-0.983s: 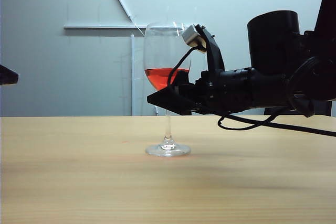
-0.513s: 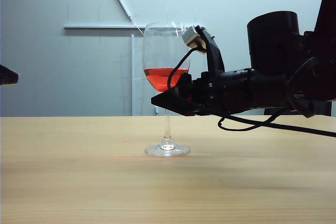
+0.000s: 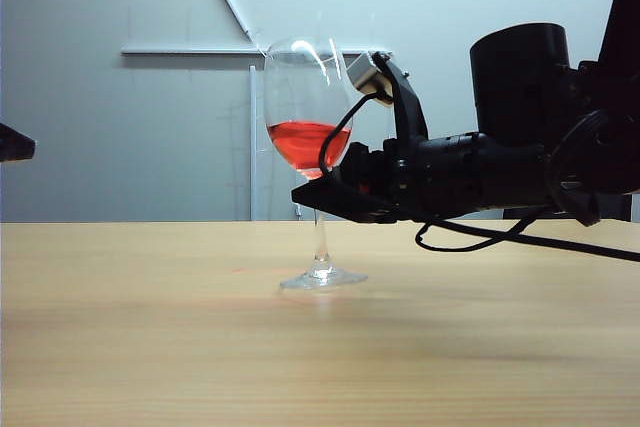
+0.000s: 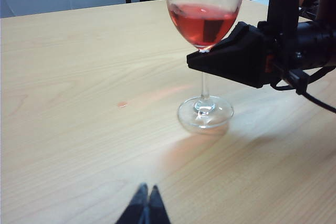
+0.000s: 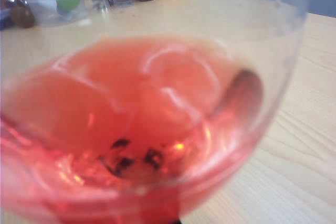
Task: Gently pick up the goblet, rotate it counterclockwise for two full turns (viewing from above), and then place it back on the table.
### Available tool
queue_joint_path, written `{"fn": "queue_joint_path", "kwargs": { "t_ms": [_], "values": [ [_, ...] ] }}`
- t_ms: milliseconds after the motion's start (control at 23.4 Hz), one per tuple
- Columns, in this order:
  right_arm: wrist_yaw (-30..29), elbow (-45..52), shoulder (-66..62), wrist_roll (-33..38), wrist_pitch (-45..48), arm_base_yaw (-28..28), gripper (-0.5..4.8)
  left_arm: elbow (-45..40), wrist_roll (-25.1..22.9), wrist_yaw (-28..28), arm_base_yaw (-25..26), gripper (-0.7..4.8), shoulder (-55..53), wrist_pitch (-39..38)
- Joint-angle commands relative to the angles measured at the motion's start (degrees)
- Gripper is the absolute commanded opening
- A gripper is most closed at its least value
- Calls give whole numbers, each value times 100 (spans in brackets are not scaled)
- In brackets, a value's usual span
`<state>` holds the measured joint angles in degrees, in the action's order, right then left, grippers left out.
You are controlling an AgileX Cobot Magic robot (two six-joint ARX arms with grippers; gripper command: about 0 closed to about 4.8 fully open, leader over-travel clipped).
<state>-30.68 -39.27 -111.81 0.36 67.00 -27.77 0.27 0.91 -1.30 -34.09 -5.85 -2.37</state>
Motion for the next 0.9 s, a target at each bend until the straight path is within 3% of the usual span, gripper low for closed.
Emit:
{"fn": "queue_joint_path", "kwargs": {
  "t_ms": [43,427,641,897],
  "values": [
    [59,-22,48,267,588,-9,-6,24,-4,0,-4,-5,-7,74],
    [682,-22,144,2435,911,11,-6,24,-4,0,-4,-5,-7,72],
    [1119,-22,699,2483,-15,11,-6,24,-4,0,-4,-5,7,72],
    [2096,-26,1934,1473,-2371,0,-6,24,-4,0,-4,-5,407,74]
  ]
}}
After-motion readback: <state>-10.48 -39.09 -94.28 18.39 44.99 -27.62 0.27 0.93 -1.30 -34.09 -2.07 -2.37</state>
